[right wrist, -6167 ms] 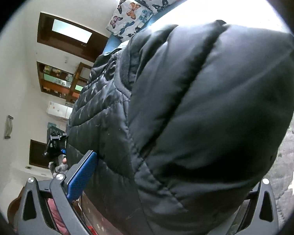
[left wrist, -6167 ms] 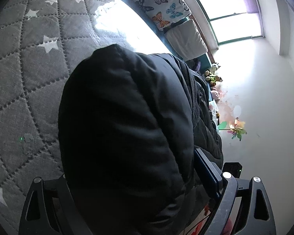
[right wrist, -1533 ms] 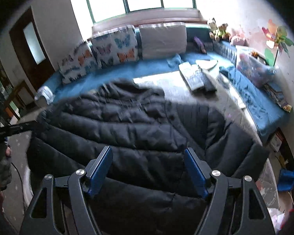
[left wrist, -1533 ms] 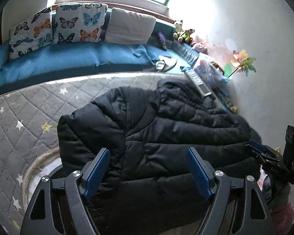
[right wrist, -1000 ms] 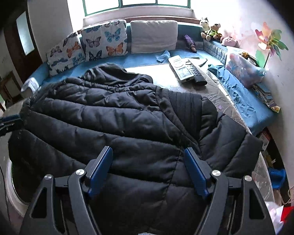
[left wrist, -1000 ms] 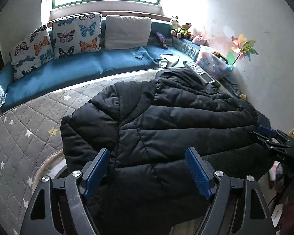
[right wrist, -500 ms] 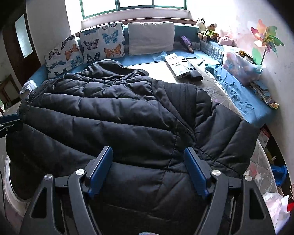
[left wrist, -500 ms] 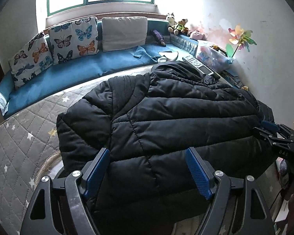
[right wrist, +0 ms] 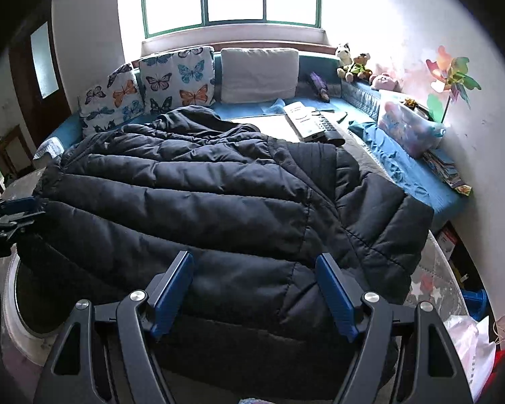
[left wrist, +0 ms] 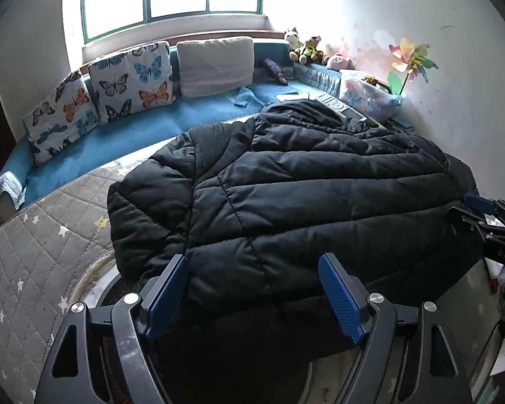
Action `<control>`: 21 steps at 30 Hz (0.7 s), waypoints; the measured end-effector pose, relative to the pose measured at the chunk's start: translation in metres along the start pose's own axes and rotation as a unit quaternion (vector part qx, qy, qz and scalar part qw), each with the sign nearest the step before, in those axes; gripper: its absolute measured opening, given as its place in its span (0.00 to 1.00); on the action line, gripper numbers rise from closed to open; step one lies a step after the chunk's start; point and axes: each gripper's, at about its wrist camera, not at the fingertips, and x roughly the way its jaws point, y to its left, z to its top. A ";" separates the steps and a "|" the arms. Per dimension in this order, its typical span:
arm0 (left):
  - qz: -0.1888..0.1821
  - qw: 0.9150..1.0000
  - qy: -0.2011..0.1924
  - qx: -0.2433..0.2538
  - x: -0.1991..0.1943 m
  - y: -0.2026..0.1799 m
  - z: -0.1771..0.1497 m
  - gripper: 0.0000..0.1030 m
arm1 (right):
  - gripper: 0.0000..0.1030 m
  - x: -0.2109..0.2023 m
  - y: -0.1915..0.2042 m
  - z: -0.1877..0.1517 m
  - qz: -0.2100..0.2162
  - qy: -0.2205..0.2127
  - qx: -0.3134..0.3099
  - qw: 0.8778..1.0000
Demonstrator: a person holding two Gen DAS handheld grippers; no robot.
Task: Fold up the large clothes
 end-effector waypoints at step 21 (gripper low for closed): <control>0.069 0.974 -0.210 -0.047 -0.075 -0.032 -0.063 0.82 | 0.83 -0.062 0.061 -0.022 0.042 -0.192 -0.008 0.980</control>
